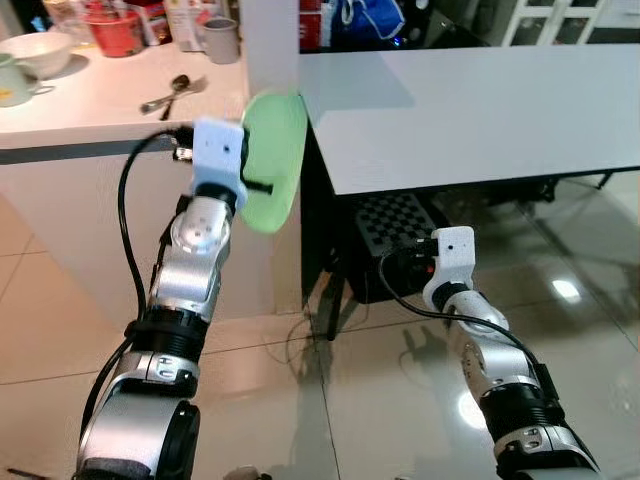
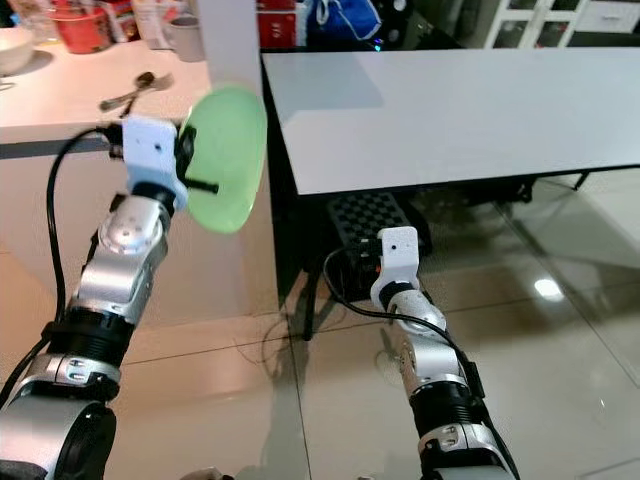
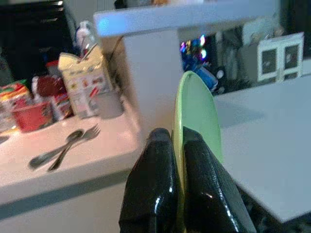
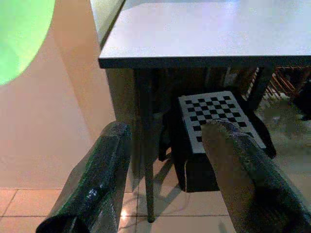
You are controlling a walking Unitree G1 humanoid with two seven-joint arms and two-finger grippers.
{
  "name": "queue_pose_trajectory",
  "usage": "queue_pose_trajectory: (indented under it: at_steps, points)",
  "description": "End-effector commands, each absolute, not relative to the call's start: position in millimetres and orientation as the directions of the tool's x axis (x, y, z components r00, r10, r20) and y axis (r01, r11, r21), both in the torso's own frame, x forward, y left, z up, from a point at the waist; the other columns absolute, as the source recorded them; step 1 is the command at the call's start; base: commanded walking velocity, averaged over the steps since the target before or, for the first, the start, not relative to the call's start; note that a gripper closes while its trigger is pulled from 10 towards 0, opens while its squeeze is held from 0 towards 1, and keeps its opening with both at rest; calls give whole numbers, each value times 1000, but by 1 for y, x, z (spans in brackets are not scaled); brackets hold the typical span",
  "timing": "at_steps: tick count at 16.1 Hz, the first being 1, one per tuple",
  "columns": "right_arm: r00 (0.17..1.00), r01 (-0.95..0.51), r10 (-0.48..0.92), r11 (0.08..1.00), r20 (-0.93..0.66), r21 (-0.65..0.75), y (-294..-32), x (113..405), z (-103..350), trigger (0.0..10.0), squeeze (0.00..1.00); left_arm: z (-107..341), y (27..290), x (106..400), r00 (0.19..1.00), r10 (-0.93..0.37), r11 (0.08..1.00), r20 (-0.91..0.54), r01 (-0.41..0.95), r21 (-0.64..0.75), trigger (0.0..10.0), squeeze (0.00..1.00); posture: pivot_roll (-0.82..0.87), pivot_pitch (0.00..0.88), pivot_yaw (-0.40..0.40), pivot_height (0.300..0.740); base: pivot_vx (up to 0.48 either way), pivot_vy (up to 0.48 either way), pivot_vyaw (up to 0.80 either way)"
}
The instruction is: Setting the table
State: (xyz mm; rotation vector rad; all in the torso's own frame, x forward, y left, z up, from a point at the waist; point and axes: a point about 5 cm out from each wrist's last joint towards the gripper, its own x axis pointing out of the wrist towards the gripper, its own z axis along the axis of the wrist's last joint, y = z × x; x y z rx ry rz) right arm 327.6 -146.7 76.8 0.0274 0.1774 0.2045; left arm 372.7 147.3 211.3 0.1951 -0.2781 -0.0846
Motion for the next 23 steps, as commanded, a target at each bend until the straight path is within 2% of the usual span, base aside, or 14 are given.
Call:
queue_pose_trajectory:
  at_steps: [1, 9, 17, 19, 21, 23]
  points:
    - [967, -191, 196, 981, -164, 45, -148, 329, 78, 10000, 0, 250, 140, 372, 912, -137, 979, 386, 65, 193, 0, 0, -12, 0, 19, 740, 0, 0, 0]
    - [968, -185, 191, 981, -163, 52, -147, 330, 78, 10000, 0, 281, 113, 372, 858, -240, 963, 454, 149, 226, 0, 0, -13, 0, 26, 740, 0, 0, 0]
    - [973, -172, 177, 984, -148, 47, -150, 331, 81, 10000, 0, 257, 105, 382, 885, -285, 944, 368, 192, 269, 0, 0, -29, 0, 35, 740, 0, 0, 0]
    - [974, -172, 177, 984, -139, 48, -148, 331, 82, 10000, 0, 253, 104, 386, 892, -285, 949, 350, 212, 234, 0, 0, -33, 0, 35, 740, 0, 0, 0]
    - [975, -170, 175, 984, -138, 46, -149, 332, 83, 10000, 0, 257, 103, 388, 896, -274, 961, 351, 239, 141, 0, 0, -34, 0, 34, 740, 0, 0, 0]
    - [975, -167, 172, 985, -140, 44, -152, 332, 82, 10000, 0, 260, 107, 394, 925, -222, 947, 308, 279, -156, 0, 0, -34, 0, 35, 740, 0, 0, 0]
